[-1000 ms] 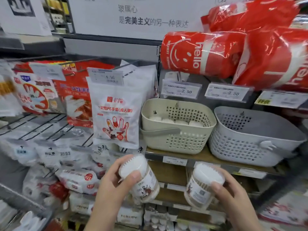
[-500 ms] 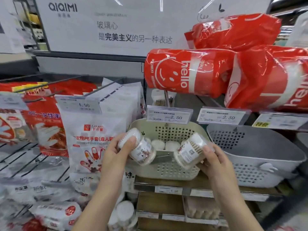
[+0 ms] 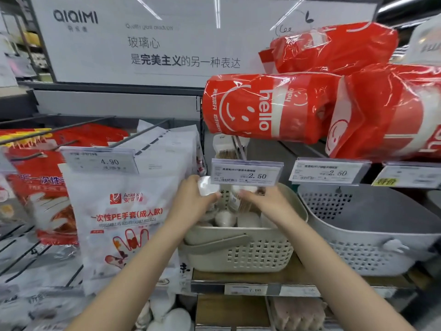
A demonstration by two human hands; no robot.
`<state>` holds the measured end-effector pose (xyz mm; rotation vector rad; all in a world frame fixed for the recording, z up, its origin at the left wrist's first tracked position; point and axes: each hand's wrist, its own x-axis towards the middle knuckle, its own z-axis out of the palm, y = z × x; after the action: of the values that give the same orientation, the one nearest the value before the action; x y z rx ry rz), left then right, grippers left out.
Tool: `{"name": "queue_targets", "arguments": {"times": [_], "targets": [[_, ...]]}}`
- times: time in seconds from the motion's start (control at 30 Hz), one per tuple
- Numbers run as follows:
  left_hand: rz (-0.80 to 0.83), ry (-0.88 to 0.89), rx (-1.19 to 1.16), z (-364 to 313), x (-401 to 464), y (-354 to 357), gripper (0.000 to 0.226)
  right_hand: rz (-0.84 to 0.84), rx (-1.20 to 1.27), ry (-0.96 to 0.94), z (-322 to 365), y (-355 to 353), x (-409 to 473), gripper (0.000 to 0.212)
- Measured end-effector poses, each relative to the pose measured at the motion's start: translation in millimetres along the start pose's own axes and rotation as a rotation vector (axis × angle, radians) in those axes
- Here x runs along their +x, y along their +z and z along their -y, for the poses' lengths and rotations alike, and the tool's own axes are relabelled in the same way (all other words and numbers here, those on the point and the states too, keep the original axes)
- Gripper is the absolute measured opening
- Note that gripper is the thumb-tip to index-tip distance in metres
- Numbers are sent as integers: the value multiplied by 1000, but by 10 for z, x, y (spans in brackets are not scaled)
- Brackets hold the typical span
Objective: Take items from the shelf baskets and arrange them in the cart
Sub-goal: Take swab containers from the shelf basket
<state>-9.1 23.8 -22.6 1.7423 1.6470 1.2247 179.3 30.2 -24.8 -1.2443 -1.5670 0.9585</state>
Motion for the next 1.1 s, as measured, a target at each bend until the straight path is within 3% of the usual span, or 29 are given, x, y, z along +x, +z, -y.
{"name": "queue_targets", "arguments": {"times": [0.2, 0.37, 0.47, 0.7, 0.83, 0.97, 1.1], "targets": [[92, 41, 50, 28, 183, 70, 41, 169, -36, 80, -98, 11, 229, 27], [160, -25, 107, 89, 286, 104, 53, 217, -129, 78, -110, 79, 365, 40], [183, -52, 207, 144, 333, 123, 49, 243, -191, 72, -121, 145, 424, 47], [59, -11, 379, 179, 334, 205, 43, 269, -263, 19, -197, 194, 491, 51], [5, 103, 540, 179, 300, 196, 30, 287, -339, 16, -264, 211, 528, 39], [33, 116, 525, 162, 316, 158, 29, 292, -385, 7, -248, 249, 569, 34], [28, 87, 475, 169, 339, 146, 28, 249, -420, -24, -210, 294, 612, 56]]}}
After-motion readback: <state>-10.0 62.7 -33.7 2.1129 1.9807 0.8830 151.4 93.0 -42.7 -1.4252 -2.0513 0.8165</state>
